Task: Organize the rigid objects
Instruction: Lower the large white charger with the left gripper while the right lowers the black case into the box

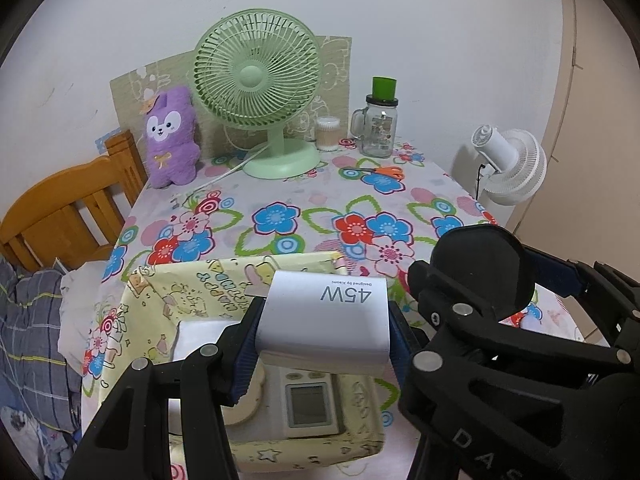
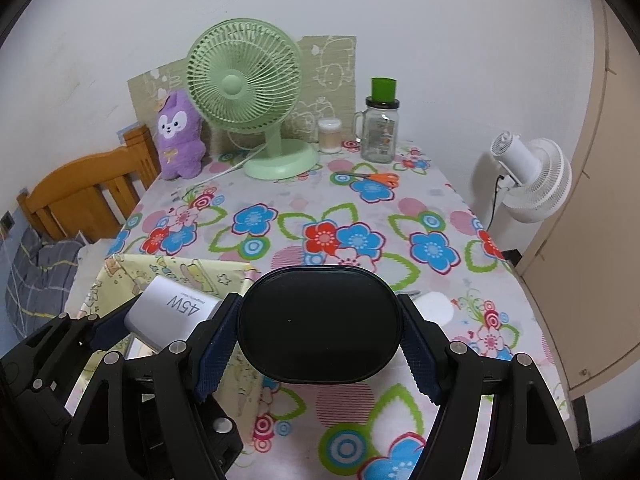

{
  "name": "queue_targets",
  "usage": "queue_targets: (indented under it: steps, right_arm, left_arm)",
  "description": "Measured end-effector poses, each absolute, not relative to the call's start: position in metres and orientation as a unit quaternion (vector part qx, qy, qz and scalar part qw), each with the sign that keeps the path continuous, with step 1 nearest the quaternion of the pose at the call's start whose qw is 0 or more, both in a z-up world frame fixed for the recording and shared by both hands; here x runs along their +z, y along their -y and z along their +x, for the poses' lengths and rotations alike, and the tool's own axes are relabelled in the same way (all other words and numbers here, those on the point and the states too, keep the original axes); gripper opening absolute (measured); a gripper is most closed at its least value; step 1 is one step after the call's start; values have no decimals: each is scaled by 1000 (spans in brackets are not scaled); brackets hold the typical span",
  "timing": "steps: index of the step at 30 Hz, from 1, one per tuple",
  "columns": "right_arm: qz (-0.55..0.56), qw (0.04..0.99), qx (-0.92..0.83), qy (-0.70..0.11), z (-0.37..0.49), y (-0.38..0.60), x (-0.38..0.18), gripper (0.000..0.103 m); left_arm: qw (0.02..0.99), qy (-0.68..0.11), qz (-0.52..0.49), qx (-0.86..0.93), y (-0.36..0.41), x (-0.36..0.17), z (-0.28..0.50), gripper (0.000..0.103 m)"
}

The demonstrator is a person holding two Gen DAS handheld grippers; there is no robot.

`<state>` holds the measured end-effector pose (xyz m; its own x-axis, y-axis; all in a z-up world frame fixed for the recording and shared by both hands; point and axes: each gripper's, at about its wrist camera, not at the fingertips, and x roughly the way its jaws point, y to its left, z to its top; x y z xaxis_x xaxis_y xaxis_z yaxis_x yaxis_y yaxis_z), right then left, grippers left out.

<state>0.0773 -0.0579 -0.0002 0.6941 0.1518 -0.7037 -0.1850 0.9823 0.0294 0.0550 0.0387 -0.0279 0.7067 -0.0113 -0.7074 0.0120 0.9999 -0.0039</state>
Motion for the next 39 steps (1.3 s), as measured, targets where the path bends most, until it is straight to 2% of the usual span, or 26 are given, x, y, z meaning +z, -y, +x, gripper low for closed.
queue_targets:
  steps: [22,39]
  right_arm:
    - [-49,908,137,-392,91,-15,-12,77]
    - [-71,882,169,-435,111,-60,-49,77]
  left_arm:
    - [915,-404,-10,2,-104,-39,60,59]
    - [893,-450,-9,17,-144,-73,75,59]
